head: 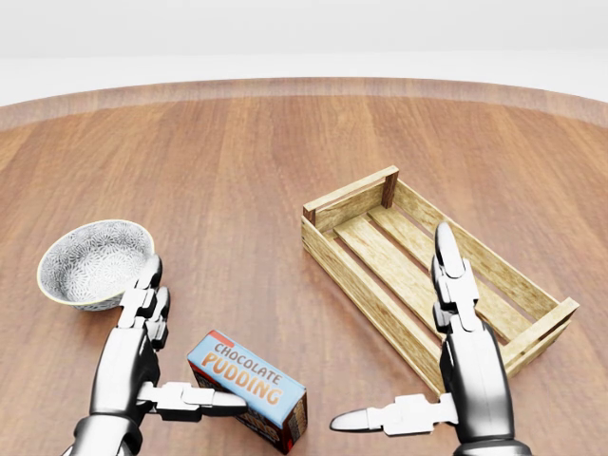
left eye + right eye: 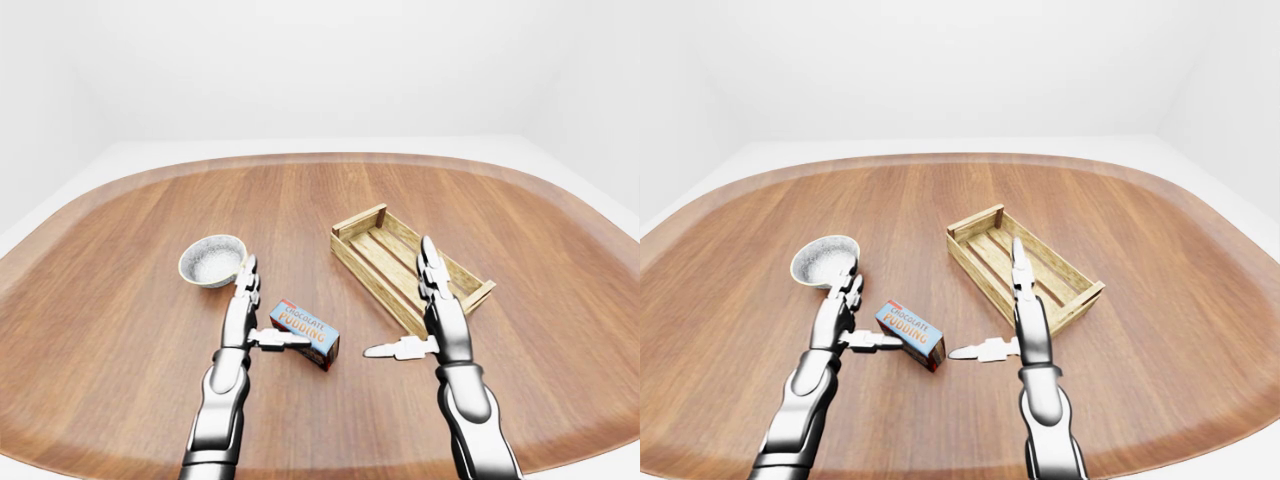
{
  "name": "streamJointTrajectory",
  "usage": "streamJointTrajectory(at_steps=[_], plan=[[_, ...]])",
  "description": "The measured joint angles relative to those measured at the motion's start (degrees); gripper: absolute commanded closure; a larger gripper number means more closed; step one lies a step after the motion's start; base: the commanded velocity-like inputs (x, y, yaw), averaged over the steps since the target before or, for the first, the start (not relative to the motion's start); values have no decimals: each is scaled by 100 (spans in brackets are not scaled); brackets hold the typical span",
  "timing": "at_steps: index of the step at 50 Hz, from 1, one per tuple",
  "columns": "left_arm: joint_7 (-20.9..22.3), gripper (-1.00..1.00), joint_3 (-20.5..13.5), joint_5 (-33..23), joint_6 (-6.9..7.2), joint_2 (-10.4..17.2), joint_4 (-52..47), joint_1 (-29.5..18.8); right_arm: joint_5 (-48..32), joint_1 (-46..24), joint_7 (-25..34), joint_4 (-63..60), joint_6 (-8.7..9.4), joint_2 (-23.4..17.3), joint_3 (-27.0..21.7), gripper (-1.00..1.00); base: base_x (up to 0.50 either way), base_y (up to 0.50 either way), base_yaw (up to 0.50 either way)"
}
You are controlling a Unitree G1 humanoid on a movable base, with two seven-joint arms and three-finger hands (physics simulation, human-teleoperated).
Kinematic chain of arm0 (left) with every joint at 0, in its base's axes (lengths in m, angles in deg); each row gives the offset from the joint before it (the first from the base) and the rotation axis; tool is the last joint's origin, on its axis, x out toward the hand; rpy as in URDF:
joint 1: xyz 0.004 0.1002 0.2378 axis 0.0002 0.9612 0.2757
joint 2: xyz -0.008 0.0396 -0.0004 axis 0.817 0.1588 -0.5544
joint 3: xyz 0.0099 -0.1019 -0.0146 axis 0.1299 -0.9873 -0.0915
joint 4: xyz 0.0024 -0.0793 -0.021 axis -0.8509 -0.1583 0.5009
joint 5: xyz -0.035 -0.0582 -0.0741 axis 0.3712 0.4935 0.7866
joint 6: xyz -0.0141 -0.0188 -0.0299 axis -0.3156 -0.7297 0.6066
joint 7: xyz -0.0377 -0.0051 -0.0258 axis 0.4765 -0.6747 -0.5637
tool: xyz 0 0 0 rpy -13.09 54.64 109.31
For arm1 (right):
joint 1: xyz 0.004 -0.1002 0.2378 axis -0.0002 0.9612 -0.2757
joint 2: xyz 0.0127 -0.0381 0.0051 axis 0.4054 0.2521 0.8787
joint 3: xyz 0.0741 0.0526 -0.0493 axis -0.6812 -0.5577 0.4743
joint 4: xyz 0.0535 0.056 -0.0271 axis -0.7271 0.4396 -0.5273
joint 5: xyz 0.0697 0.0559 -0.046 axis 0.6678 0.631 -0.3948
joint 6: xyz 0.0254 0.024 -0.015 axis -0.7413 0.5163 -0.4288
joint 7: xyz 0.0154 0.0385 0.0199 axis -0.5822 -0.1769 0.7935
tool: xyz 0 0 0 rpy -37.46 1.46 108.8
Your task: Pick up the chocolate pudding and put it in the tray.
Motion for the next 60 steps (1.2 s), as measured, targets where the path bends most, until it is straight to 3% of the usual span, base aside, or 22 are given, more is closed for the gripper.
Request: streamJointTrajectory(at_steps=[34,60], plan=[[15,-100,9,-34,-23,1,24,18,-252,-335,-458,2061,0,169,637,-100,0,0,0],[16,-100,13,-51,-51,2,65,8,-15,-906,-808,3501,0,519,764,-100,0,0,0]])
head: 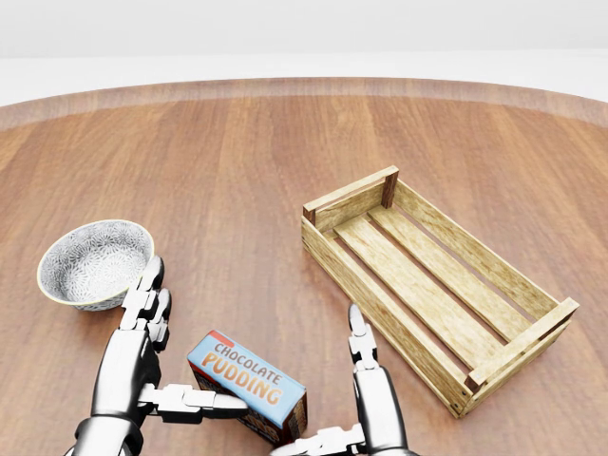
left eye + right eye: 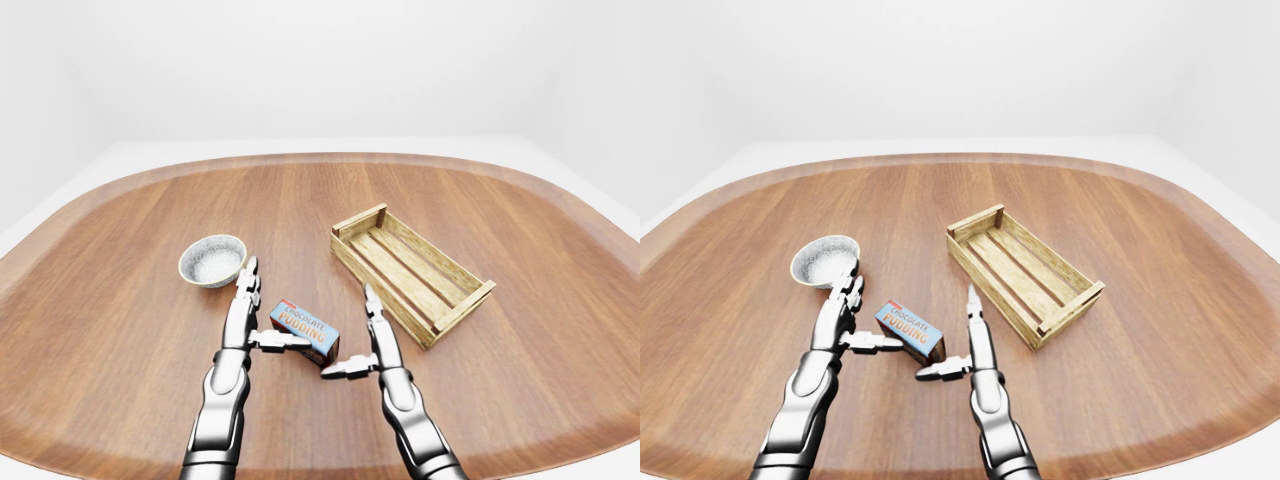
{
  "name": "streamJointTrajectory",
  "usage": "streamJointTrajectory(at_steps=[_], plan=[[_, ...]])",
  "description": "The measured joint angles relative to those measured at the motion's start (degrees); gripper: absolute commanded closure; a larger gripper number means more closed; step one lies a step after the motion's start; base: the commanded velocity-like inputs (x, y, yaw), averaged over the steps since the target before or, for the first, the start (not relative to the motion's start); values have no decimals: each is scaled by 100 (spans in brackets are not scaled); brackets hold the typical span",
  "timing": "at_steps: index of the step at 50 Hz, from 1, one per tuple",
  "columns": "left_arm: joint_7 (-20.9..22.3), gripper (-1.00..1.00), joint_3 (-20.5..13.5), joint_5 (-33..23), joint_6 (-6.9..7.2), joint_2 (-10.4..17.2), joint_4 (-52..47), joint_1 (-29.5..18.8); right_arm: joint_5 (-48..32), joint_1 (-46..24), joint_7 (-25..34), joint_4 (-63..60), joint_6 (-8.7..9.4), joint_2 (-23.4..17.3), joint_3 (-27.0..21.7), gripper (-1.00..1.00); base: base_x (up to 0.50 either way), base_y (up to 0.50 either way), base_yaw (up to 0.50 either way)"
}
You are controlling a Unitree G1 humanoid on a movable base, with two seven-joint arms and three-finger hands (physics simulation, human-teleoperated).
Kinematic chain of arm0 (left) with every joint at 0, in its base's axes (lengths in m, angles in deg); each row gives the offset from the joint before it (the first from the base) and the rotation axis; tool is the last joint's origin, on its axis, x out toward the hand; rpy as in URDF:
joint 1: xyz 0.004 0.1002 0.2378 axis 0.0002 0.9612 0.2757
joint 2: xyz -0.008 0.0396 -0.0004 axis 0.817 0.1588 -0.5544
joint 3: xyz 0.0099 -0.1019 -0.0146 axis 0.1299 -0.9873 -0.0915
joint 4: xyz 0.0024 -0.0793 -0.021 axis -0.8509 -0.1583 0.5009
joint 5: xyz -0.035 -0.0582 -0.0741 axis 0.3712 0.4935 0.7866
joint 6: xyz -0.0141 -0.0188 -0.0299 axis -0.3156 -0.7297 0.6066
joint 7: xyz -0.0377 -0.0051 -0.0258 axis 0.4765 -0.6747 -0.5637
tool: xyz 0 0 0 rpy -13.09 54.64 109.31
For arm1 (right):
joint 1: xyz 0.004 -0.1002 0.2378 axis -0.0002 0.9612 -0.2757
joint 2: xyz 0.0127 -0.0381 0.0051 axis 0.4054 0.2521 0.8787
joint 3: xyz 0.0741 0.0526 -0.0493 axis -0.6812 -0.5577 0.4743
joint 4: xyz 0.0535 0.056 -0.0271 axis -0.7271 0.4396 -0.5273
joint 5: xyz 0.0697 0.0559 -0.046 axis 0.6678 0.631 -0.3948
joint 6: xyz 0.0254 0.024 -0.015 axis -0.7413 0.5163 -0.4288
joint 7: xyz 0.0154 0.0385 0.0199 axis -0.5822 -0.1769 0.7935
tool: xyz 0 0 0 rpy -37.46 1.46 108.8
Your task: Pick up the chocolate pudding and put it in the tray.
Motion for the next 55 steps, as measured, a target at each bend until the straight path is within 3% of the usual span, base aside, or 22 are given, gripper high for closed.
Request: streamJointTrajectory(at_steps=[25,41,42,43,44,55], plan=[[8,-100,1,-15,-26,1,19,15,27,-350,-403,1172,0,318,52,-100,0,0,0],[3,-100,2,-21,-17,0,7,10,-130,-1110,-702,2587,0,523,-145,-100,0,0,0],[2,-100,2,-21,-18,0,7,10,-145,-1164,-722,2700,0,533,-163,-87,0,0,0],[2,-100,2,-21,-26,0,14,9,-161,-1221,-741,2822,0,542,-185,70,0,0,0],[2,-100,1,-21,-30,1,18,9,-174,-1269,-758,2931,0,551,-205,100,0,0,0],[4,-100,1,-19,-14,1,-20,29,-182,-1530,-842,3490,0,634,-295,100,0,0,0]])
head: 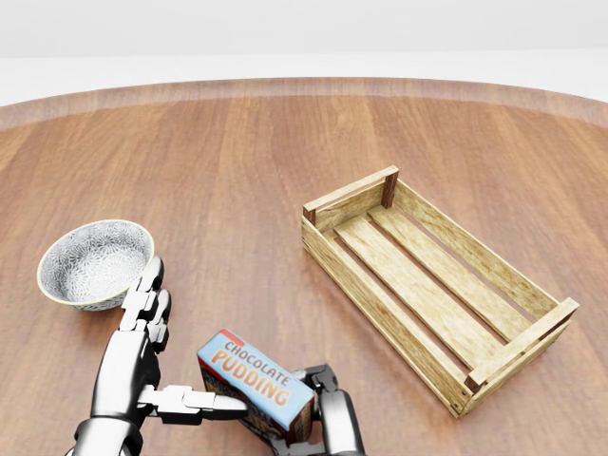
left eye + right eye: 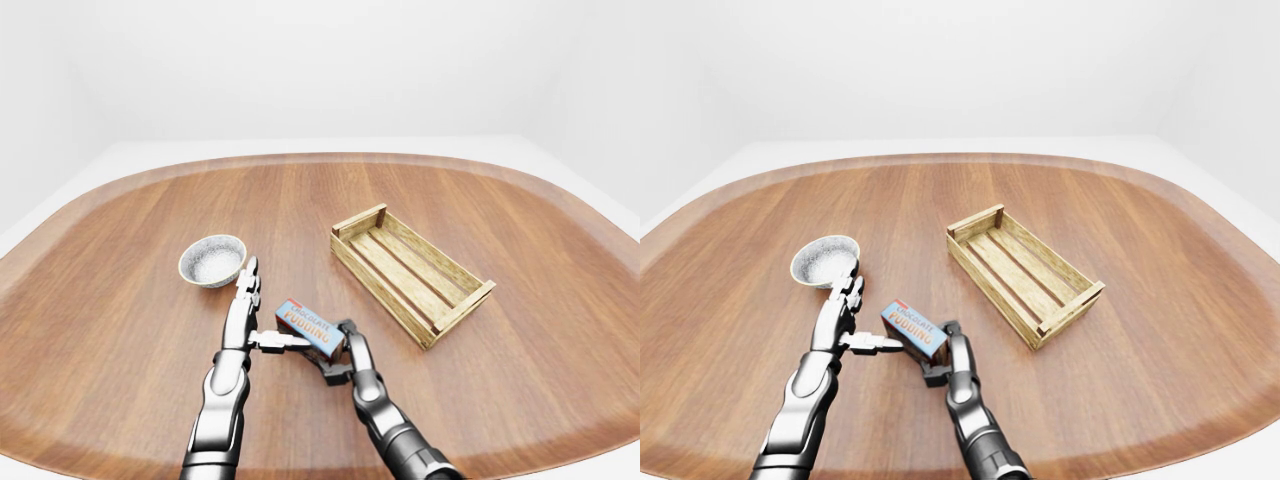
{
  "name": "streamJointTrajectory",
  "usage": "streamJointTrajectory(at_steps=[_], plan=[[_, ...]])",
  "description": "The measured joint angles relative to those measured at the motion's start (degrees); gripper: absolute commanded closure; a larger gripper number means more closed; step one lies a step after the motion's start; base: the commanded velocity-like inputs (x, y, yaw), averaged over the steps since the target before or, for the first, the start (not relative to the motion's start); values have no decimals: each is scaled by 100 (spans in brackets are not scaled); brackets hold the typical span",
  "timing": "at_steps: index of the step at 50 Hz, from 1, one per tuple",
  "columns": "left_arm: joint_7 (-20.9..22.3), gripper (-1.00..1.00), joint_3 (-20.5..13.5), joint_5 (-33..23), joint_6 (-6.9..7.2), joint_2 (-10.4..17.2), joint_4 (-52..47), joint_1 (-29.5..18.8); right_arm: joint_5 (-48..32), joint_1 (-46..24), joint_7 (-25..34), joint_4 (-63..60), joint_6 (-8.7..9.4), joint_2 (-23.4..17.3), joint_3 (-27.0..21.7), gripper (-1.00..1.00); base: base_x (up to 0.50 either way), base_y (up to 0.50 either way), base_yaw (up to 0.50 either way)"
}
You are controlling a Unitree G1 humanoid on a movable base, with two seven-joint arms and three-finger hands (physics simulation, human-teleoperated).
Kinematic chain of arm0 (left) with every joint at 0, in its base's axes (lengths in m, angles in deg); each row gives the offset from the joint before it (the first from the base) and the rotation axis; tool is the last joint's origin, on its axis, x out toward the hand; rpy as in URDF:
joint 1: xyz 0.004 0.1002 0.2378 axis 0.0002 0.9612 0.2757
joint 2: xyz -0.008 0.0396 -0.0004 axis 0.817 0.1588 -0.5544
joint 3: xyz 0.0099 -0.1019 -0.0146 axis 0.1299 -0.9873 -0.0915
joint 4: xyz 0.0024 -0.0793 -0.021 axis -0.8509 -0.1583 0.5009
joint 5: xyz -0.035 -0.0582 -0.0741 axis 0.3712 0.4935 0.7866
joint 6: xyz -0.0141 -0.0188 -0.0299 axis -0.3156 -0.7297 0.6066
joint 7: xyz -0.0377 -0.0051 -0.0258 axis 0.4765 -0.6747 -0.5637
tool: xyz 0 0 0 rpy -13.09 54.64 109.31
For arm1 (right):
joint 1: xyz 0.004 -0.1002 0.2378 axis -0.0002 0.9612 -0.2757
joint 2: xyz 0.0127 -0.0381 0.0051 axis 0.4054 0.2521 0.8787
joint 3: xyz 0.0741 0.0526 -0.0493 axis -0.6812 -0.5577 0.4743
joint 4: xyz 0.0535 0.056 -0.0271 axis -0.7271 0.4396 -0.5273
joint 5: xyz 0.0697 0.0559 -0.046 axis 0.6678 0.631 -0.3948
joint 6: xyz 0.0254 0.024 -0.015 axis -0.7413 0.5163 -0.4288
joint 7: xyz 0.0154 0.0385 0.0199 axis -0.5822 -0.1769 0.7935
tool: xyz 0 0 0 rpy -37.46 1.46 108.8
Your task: Pick up the chocolate pudding and put it in the tray.
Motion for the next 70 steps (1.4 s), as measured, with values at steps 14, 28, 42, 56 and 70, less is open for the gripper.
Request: streamJointTrajectory(at_steps=[14,28,42,56,70], plan=[[-12,-100,-9,9,-22,1,50,-25,-437,106,-261,-235,1,-17,43,100,0,0,0],[-19,-100,-11,10,5,2,30,-35,-489,238,-86,-1040,1,-140,61,100,0,0,0],[-21,-100,-10,12,4,2,35,-39,-197,66,295,-1668,1,-223,-2,100,0,0,0],[-14,-100,-16,21,13,4,28,-35,-62,-861,444,-1197,1,-371,-267,100,0,0,0],[-27,-100,-27,40,30,4,45,-57,-83,-2916,344,874,1,-722,-718,100,0,0,0]])
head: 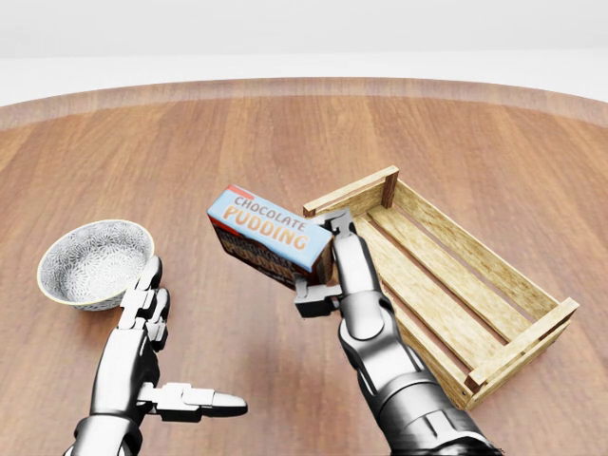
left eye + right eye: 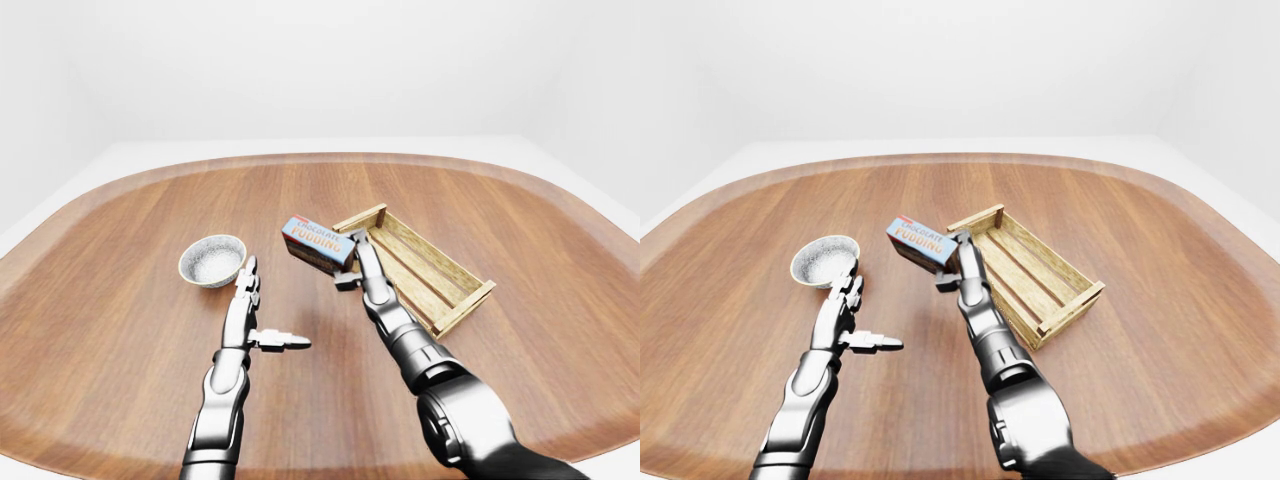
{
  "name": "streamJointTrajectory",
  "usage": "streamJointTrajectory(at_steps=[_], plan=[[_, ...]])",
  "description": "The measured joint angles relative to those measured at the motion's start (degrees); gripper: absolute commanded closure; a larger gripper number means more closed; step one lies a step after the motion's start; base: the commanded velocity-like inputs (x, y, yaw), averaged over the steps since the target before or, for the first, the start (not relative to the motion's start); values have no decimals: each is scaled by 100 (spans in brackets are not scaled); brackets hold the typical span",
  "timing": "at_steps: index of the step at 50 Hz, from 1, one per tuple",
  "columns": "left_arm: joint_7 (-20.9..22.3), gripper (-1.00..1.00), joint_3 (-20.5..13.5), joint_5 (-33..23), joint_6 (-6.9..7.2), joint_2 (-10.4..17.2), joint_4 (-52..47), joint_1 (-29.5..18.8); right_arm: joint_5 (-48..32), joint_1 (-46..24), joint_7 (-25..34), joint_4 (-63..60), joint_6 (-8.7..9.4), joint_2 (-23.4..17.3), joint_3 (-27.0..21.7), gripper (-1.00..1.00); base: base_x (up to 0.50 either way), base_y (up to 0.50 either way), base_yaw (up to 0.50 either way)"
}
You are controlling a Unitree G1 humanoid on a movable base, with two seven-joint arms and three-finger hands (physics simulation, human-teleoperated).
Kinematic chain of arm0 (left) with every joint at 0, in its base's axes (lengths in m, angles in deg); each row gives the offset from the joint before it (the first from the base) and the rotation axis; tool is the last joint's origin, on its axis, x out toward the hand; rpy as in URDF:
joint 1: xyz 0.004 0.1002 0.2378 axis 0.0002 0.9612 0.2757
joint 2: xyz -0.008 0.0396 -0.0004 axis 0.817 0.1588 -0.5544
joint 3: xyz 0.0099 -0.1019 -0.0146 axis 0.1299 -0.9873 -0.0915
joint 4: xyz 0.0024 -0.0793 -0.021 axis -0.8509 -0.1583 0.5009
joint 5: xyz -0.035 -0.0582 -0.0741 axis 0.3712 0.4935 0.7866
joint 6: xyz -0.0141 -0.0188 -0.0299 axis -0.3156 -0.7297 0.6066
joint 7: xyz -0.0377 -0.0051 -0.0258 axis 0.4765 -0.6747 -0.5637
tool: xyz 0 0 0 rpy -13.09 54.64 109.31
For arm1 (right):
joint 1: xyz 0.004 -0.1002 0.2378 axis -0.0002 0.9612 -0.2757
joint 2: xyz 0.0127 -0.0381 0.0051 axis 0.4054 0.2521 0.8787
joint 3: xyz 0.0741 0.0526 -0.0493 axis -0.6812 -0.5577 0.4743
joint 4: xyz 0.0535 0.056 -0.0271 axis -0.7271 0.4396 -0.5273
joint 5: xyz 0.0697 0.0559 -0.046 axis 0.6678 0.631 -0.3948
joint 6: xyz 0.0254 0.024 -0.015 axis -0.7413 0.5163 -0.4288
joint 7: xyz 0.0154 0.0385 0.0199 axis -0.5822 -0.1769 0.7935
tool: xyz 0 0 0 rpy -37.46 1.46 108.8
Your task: Pick up the chocolate pudding and put it in the tray.
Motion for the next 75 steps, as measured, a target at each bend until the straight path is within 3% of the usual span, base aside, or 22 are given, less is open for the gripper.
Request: streamJointTrajectory(at_steps=[16,21,30,40,75], plan=[[-5,-100,0,12,26,2,-19,-6,174,-2113,316,1060,6,-429,-405,100,0,0,0],[0,-100,1,11,18,4,-12,-8,226,-2658,457,1234,157,-577,-534,100,0,0,0],[14,-100,3,10,31,5,-28,-3,209,-3244,672,1478,598,-809,-732,100,0,0,0],[33,-100,0,13,34,8,-36,2,83,-3392,710,1639,999,-1053,-922,100,0,0,0],[3,-100,-17,47,121,8,-23,-40,-74,-2645,734,1795,964,-1704,-1283,100,0,0,0]])
